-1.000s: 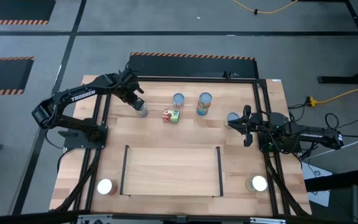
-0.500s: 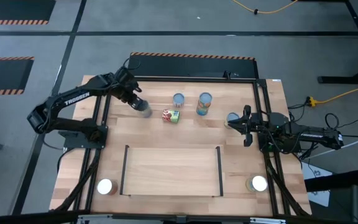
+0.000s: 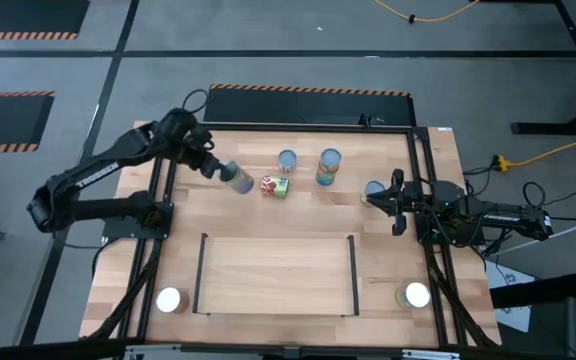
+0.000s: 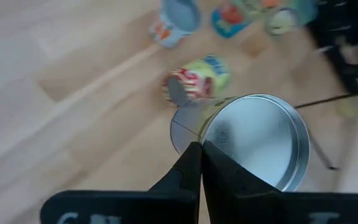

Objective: Pick and place cans onto a shelf
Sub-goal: Put the canned peaches on the shelf

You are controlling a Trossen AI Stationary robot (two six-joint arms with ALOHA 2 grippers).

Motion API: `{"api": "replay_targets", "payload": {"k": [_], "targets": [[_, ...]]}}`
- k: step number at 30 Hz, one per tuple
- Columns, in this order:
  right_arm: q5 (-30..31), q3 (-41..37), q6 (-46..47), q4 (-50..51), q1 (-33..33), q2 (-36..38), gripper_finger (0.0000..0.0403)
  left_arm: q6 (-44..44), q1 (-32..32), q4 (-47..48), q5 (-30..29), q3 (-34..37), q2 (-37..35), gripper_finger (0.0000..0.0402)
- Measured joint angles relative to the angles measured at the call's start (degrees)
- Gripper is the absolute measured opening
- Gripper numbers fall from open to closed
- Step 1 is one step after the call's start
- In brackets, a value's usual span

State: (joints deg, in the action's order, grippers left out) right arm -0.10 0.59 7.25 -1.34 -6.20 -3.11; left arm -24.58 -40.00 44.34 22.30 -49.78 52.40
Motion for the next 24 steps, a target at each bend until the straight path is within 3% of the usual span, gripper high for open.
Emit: {"api": "replay_targets", "payload": {"k": [8,15,24], "targets": [[0.0,0.01,0.0,-0.01,0.0,-0.01,0.0061,-8.53,5.32,0.0,4.26,-0.02,-6.43,0.0],[0.0,0.01,-0.02,-0.01,0.0,0.01,0.0061,-17.34,11.55,-0.02,4.41,-0.02,-10.21,0.0],[0.0,0.01,-0.15,-0.01,0.0,0.01,0.0061,-27.49,21.81,-0.31,-0.51,-0.02,-10.8,0.0]]}}
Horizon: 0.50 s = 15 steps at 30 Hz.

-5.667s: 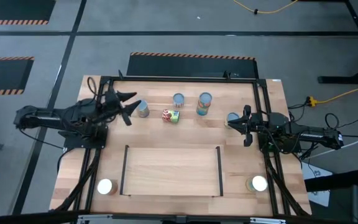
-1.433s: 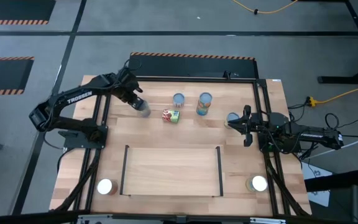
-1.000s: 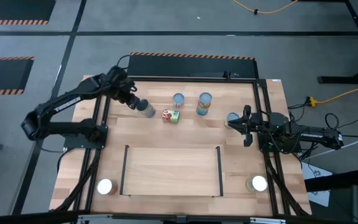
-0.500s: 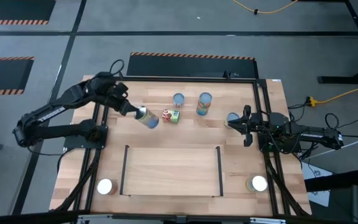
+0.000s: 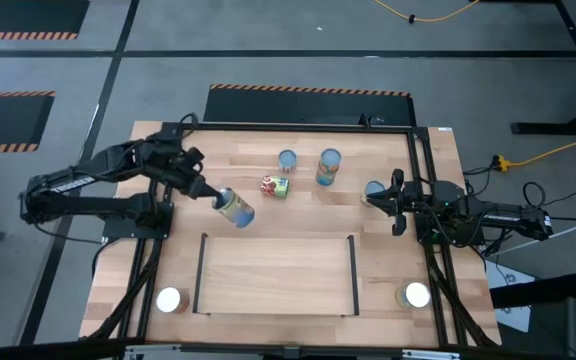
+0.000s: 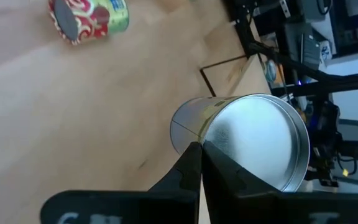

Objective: Pick and place cans onto a shelf
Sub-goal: Put the canned peaches on the shelf

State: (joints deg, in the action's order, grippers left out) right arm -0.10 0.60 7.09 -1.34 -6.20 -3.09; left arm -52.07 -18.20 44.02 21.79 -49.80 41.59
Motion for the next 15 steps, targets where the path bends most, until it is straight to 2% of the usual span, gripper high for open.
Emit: {"api": "replay_targets", "payload": {"k": [6,15], "targets": [[0.0,0.0,-0.02,0.0,0.0,-0.02,0.0061,-4.49,5.99,0.34,-4.15,-1.33,0.13,0.0],[0.0,0.0,-0.02,0.0,0.0,-0.02,0.0061,-6.73,13.76,7.46,-12.24,-14.42,6.06,0.0]]}}
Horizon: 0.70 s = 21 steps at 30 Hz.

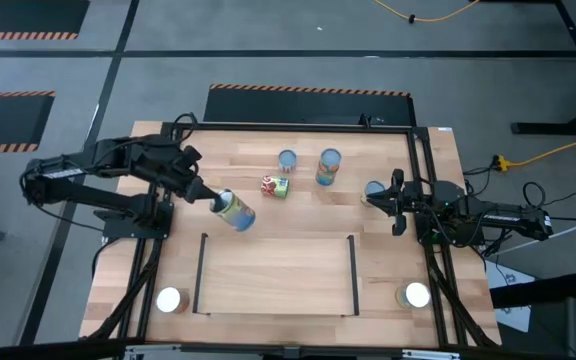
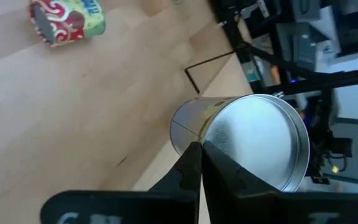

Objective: Pick and place cans onto a shelf
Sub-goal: Put the canned peaches on the shelf

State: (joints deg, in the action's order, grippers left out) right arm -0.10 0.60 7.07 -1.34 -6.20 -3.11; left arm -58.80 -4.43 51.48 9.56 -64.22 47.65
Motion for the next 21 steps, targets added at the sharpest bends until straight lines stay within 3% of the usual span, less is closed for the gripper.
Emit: {"api": "replay_targets", "payload": {"k": [21], "targets": [[0.0,0.0,-0.02,0.04,-0.02,0.0,0.0061,-2.63,18.09,23.29,-10.39,-25.75,25.91,0.0]]}}
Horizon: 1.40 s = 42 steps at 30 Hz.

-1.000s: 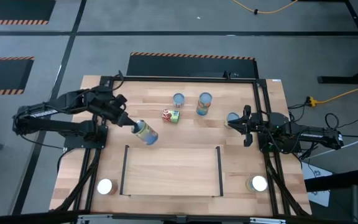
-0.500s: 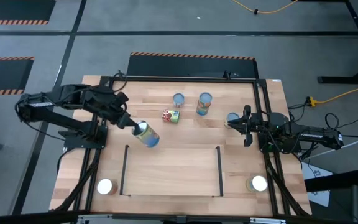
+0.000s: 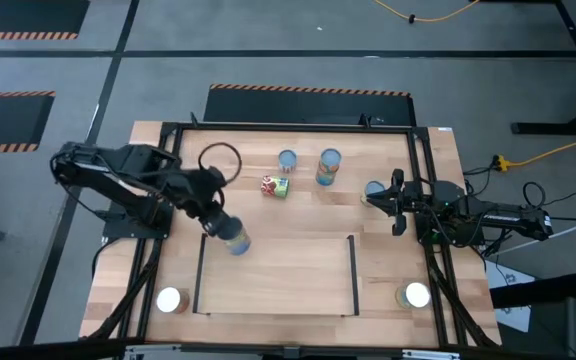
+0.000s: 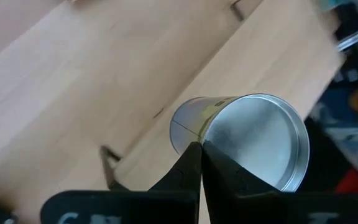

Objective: Pick and place cans onto a shelf
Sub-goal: Put the canned peaches on the shelf, then put the canned pineapple on the shelf

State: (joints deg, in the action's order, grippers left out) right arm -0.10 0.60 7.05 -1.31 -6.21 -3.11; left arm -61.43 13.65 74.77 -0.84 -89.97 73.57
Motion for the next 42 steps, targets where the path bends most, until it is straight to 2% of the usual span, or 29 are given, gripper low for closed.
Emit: {"api": "replay_targets", "payload": {"k": [11,28,42], "targets": [[0.0,0.0,0.01,0.07,0.01,0.01,0.0061,0.05,5.96,2.29,-4.08,-0.31,6.03,0.0],[0.0,0.0,0.0,0.1,0.02,0.0,0.0061,0.09,7.87,2.85,-4.62,-0.31,6.75,0.0],[0.0,0.0,0.01,0.11,0.0,0.02,0.0061,0.52,7.87,2.81,-4.64,-0.31,6.75,0.0048]]}}
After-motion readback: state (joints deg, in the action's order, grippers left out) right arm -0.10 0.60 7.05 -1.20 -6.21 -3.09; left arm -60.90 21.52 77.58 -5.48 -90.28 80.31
